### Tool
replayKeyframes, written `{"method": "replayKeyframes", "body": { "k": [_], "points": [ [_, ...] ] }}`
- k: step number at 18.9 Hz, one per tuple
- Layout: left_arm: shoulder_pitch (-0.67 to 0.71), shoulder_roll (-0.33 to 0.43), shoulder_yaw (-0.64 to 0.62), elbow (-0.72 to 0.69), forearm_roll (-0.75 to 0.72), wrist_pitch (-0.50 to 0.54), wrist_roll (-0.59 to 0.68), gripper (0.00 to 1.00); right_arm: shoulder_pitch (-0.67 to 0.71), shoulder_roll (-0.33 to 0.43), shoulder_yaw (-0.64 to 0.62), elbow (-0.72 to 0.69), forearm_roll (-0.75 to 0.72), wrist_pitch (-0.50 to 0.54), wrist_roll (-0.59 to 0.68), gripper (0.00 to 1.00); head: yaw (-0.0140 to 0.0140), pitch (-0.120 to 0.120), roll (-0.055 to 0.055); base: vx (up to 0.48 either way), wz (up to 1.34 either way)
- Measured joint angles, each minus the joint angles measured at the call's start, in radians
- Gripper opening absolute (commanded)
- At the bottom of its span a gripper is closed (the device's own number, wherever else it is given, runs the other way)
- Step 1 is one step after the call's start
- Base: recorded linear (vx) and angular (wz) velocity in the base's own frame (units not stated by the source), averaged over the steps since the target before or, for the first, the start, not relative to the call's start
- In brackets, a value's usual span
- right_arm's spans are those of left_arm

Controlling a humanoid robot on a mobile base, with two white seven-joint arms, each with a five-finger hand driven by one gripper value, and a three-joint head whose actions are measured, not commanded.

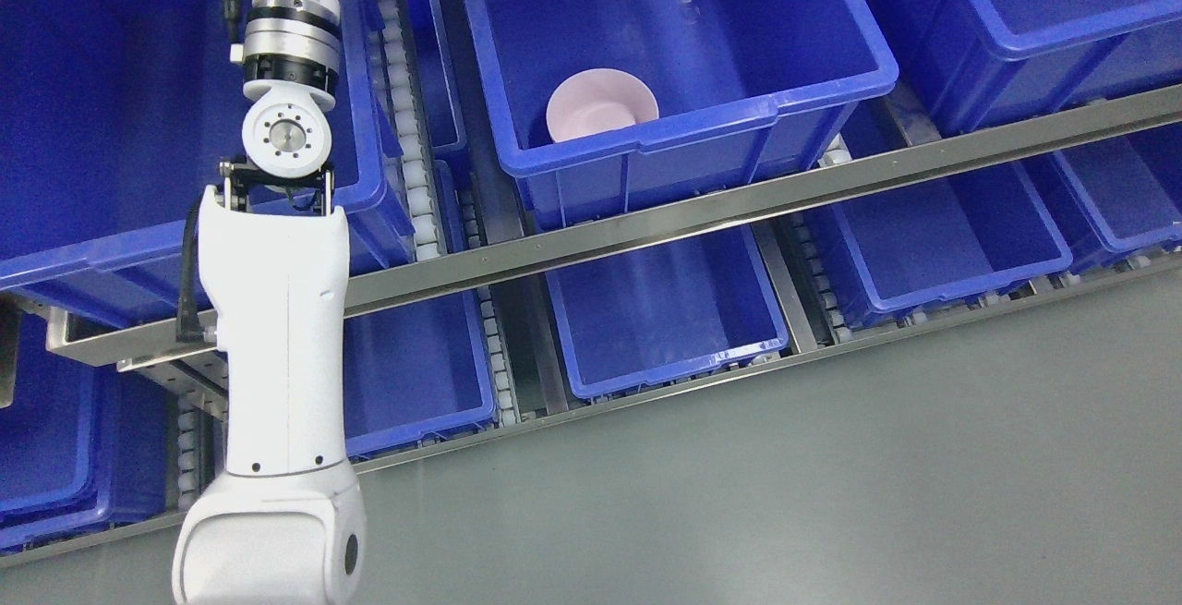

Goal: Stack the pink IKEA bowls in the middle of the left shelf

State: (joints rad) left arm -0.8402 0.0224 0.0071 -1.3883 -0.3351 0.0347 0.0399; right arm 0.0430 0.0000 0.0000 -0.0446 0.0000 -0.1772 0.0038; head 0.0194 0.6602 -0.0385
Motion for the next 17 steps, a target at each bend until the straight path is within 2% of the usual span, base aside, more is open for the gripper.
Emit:
{"method": "replayKeyframes", "body": {
  "k": [5,17],
  "points": [
    [0.070,-0.009,-0.003,-0.101,0.113,0.090,0.070,1.00,0.000,0.000,0.000,0.000,0.000,0.000,0.000,1.00,0.0000,0.000,0.000,0.000,0.00],
    [0.147,-0.018,-0.006,-0.216,0.169,0.071,0.079,1.00,0.000,0.000,0.000,0.000,0.000,0.000,0.000,1.00,0.0000,0.000,0.000,-0.004,-0.03]
  ]
}}
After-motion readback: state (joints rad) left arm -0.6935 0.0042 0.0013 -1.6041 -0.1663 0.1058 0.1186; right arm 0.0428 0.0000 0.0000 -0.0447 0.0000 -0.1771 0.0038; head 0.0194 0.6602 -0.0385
